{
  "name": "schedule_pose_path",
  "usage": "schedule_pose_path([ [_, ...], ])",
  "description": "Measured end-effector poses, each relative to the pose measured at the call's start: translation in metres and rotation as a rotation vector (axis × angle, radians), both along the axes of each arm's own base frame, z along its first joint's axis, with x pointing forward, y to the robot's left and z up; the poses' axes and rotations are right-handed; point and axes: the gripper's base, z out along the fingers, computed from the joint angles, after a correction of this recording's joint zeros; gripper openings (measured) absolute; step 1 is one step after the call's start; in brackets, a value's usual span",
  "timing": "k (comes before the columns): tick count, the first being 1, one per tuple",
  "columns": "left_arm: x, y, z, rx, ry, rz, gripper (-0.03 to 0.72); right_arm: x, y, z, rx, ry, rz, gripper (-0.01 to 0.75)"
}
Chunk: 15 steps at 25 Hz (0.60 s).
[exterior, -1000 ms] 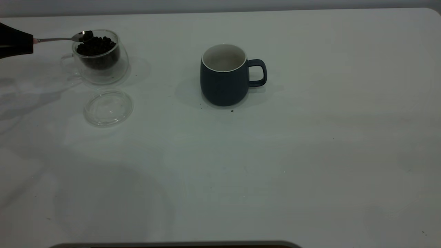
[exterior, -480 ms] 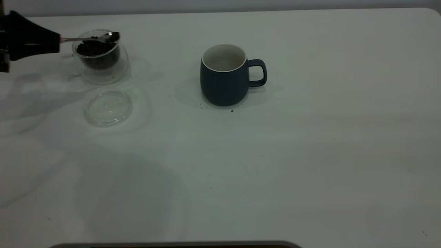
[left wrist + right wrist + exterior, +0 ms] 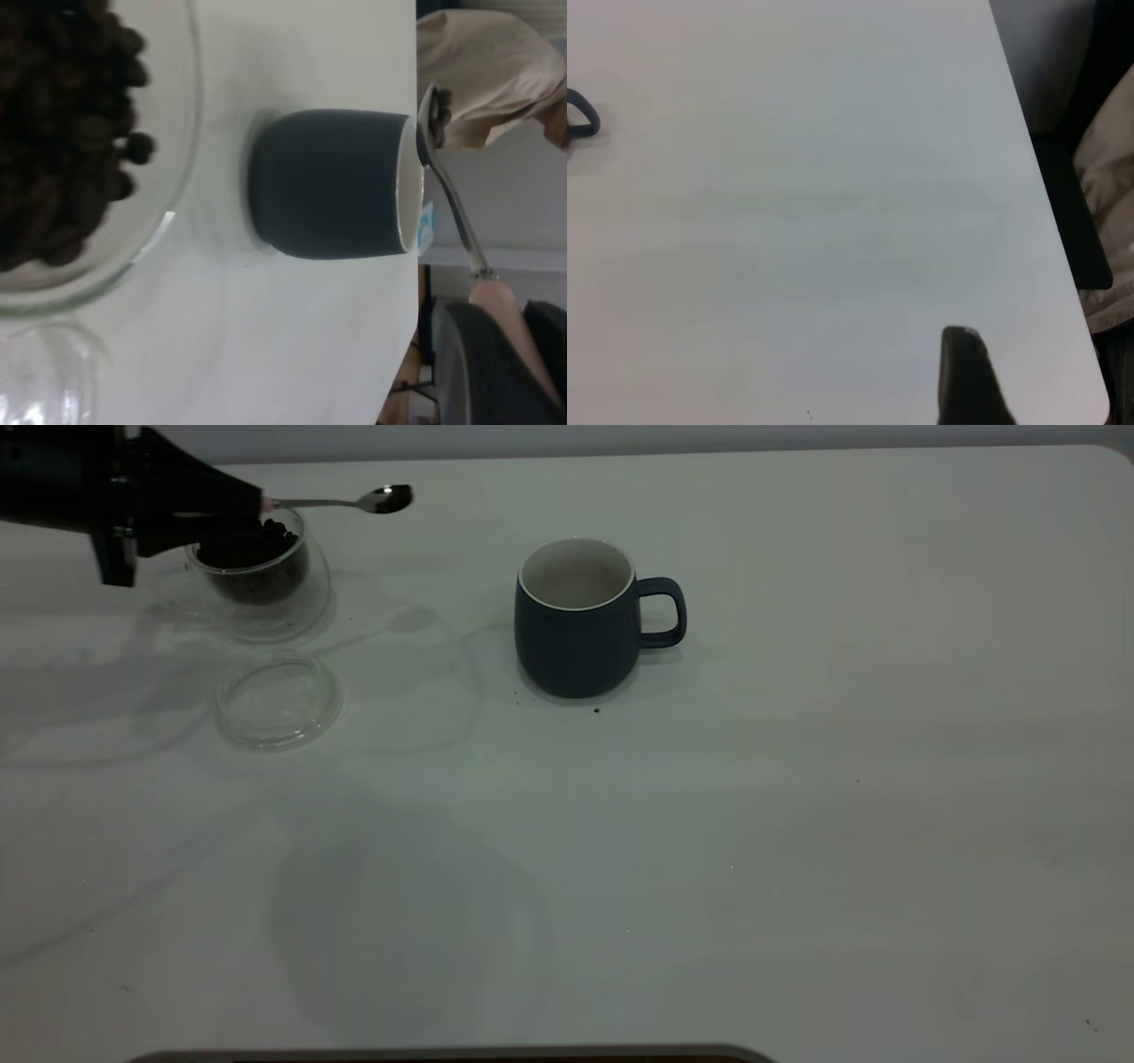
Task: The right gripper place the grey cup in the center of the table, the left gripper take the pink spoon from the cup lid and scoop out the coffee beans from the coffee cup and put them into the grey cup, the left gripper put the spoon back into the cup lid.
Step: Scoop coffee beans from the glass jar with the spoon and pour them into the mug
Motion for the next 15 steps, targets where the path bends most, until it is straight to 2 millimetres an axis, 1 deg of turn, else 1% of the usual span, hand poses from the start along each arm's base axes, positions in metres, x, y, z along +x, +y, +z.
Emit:
schedule_pose_path([
  [7,0.0,-0.034,0.0,-0.005,0.01,-0.073,0.111,0.0,0.0,0.0,0.0,0.0,0.0,0.463],
  [15,-0.002,-0.065,0.0,-0.004,-0.003,-0.149,0.111,0.0,0.0,0.0,0.0,0.0,0.0,0.463],
])
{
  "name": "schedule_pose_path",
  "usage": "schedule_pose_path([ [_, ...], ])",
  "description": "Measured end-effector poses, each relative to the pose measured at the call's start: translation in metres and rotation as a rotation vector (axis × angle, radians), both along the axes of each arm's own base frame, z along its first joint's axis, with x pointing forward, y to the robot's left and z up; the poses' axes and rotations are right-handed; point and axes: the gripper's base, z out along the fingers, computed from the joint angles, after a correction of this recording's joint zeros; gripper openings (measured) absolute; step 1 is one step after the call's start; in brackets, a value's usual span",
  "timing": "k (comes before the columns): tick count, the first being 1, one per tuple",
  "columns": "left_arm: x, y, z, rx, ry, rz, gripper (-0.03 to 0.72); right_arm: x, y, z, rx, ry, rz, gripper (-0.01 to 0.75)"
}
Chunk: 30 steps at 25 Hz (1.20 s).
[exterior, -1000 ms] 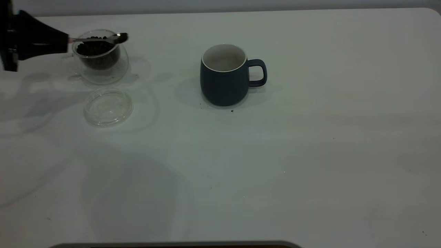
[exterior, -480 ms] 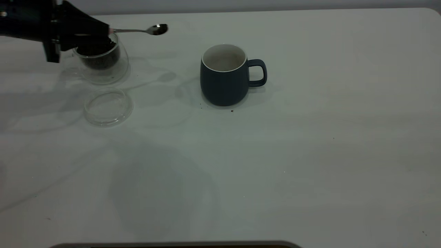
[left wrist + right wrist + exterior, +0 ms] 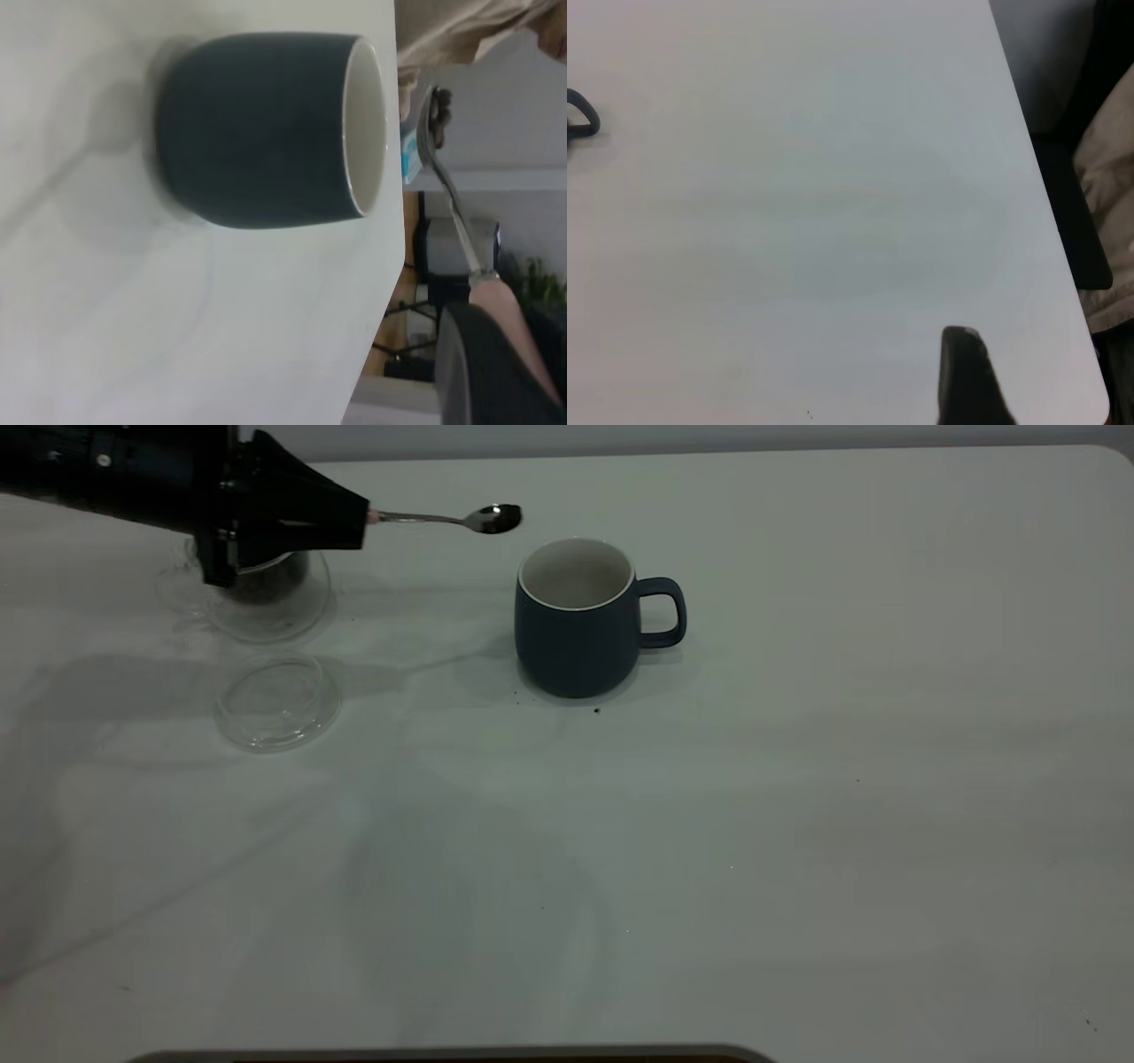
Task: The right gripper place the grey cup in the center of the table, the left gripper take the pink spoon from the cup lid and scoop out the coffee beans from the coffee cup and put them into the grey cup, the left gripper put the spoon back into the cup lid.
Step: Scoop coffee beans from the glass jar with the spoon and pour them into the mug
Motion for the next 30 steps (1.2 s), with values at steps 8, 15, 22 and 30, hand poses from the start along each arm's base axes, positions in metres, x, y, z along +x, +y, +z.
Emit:
schedule_pose_path([
  [8,-0.003,-0.024,0.0,0.002,-0.05,-0.076,0.111,0.0,0.0,0.0,0.0,0.0,0.0,0.463],
  [15,-0.001,-0.037,-0.005,0.079,-0.205,-0.121,0.111,0.0,0.0,0.0,0.0,0.0,0.0,0.463],
  [22,0.004,-0.034,-0.011,0.159,-0.326,-0.127,0.111,0.0,0.0,0.0,0.0,0.0,0.0,0.463],
  [30,0.006,-0.048,-0.008,0.157,-0.591,-0.209,0.111,0.0,0.0,0.0,0.0,0.0,0.0,0.463],
])
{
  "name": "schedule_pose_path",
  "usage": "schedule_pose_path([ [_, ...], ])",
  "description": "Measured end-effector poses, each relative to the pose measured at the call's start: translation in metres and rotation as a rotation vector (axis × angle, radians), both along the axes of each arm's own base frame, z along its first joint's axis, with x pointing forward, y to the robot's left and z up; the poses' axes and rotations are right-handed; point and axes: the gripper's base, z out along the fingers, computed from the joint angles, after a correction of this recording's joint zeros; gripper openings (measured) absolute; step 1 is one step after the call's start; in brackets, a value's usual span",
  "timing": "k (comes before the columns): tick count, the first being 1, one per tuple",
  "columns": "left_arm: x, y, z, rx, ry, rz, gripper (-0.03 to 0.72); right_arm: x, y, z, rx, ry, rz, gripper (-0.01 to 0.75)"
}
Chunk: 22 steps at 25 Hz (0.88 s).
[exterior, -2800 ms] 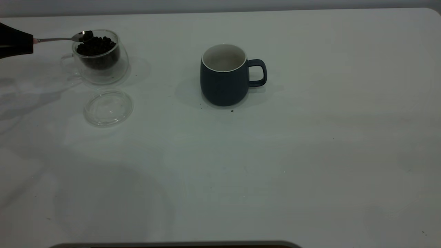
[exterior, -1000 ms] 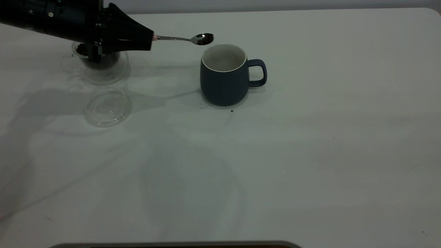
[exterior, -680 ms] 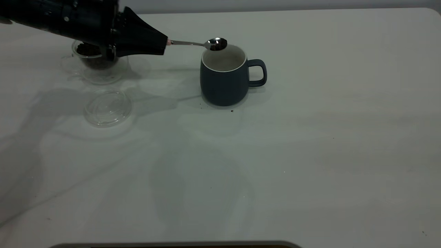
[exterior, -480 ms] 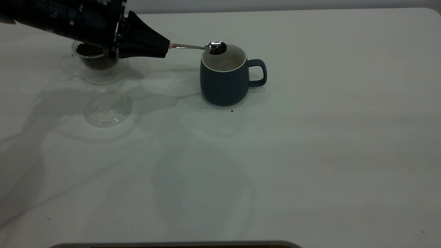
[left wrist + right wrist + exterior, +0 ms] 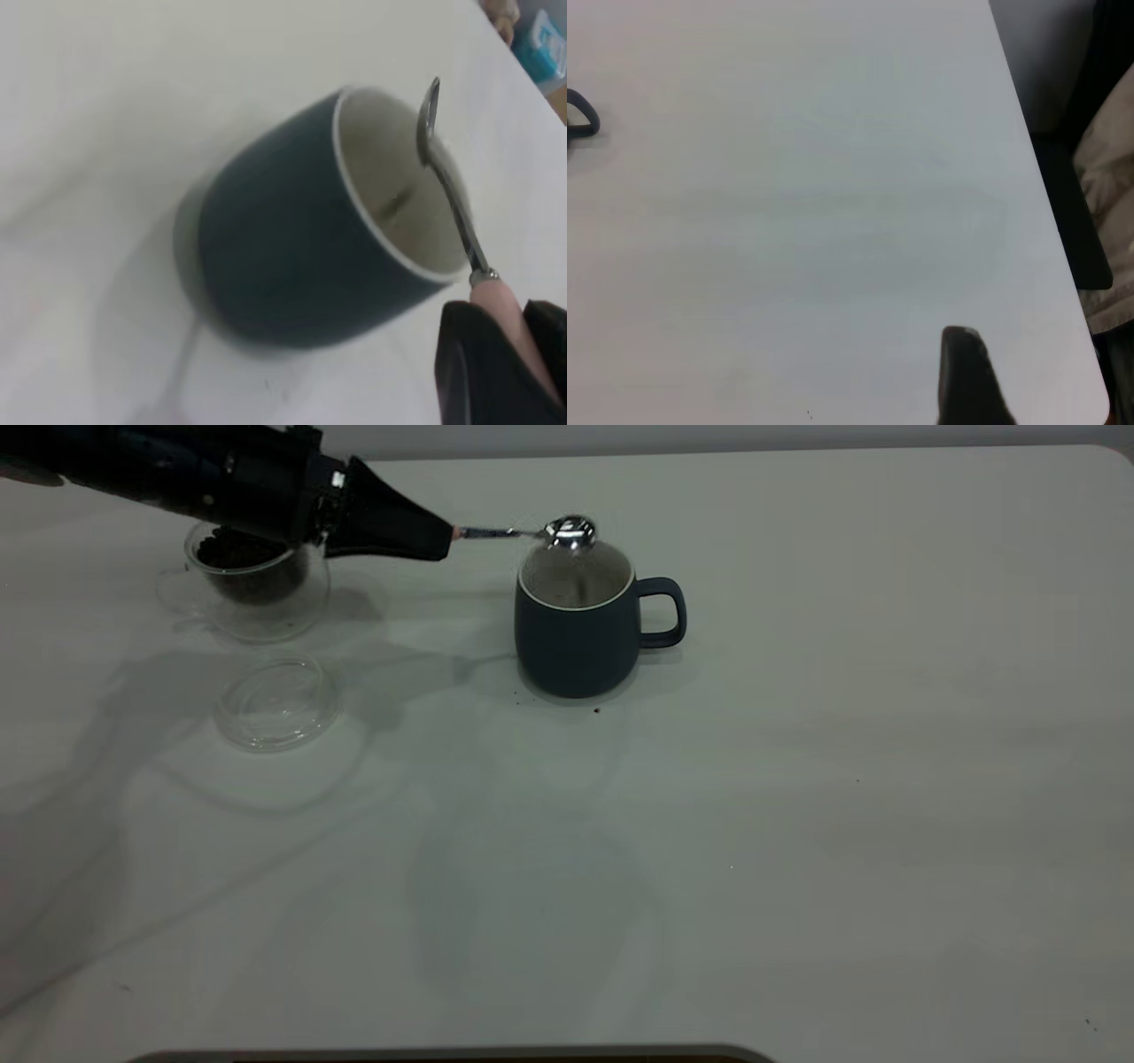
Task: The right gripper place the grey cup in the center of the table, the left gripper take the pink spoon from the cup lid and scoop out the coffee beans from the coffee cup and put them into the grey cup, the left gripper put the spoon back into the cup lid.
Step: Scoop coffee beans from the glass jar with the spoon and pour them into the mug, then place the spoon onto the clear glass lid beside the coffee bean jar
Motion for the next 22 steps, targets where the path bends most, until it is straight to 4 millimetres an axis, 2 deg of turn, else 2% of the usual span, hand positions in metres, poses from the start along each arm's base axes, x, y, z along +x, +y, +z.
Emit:
schedule_pose_path([
  [4,0.001,-0.004,0.001,-0.006,-0.08,-0.022,0.111,0.0,0.0,0.0,0.0,0.0,0.0,0.463],
  [10,-0.001,-0.001,0.008,-0.05,-0.065,-0.043,0.111,0.0,0.0,0.0,0.0,0.0,0.0,0.463],
  [13,-0.001,0.02,0.028,-0.098,-0.008,-0.038,0.111,0.0,0.0,0.0,0.0,0.0,0.0,0.463],
  [16,0.001,0.052,0.054,-0.11,0.077,0.041,0.111,0.0,0.0,0.0,0.0,0.0,0.0,0.463],
  [22,-0.008,0.108,0.098,-0.024,0.241,0.179,0.111,0.0,0.0,0.0,0.0,0.0,0.0,0.463],
])
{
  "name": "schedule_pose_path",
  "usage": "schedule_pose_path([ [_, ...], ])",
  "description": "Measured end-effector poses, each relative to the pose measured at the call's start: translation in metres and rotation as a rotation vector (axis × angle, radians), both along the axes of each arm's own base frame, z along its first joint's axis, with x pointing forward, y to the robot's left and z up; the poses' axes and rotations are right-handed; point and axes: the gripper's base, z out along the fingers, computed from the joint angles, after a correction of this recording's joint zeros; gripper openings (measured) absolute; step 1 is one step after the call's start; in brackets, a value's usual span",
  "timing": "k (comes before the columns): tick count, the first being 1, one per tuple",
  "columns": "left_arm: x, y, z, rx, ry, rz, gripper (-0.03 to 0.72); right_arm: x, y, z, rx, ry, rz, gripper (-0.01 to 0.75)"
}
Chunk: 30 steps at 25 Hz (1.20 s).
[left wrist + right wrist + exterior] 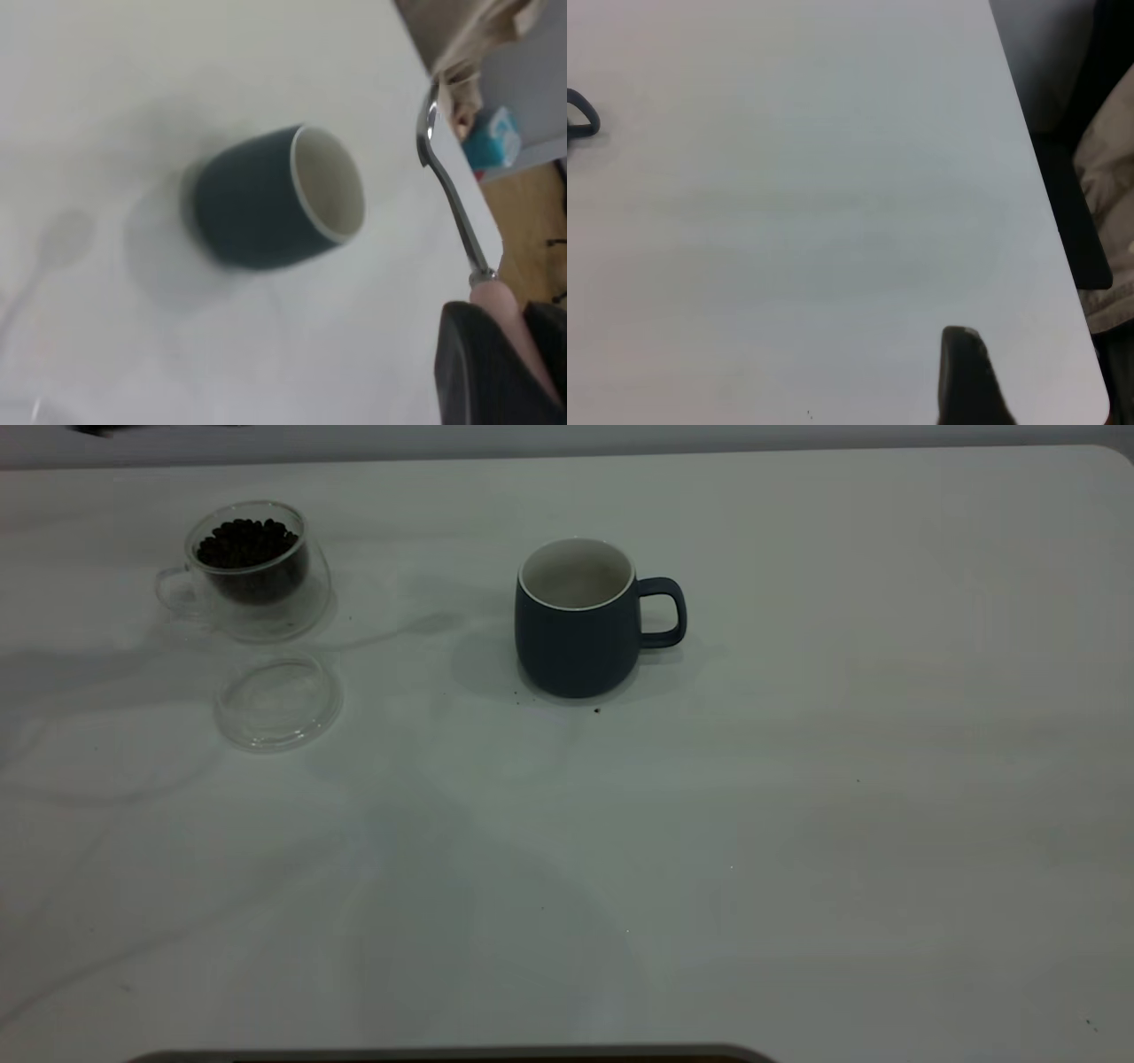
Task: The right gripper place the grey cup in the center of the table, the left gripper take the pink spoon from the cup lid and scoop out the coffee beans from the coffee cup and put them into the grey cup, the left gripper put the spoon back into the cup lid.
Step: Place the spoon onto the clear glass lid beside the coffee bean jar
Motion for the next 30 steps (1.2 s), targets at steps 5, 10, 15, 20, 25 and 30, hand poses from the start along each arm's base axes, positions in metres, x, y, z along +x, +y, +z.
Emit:
schedule_pose_path([
  [5,-0.014,0.032,0.008,0.126,0.092,0.01,0.111,0.0,0.0,0.0,0.0,0.0,0.0,0.463],
  [10,-0.035,0.051,-0.01,0.142,0.198,0.035,0.111,0.0,0.0,0.0,0.0,0.0,0.0,0.463],
  [15,-0.058,0.075,-0.039,0.1,0.278,0.081,0.111,0.0,0.0,0.0,0.0,0.0,0.0,0.463],
  [20,-0.062,0.086,-0.077,0.109,0.345,0.137,0.111,0.0,0.0,0.0,0.0,0.0,0.0,0.463],
  [25,-0.064,0.085,-0.12,0.107,0.384,0.166,0.111,0.0,0.0,0.0,0.0,0.0,0.0,0.463],
  [30,-0.064,0.08,-0.147,0.039,0.363,0.193,0.111,0.0,0.0,0.0,0.0,0.0,0.0,0.463],
])
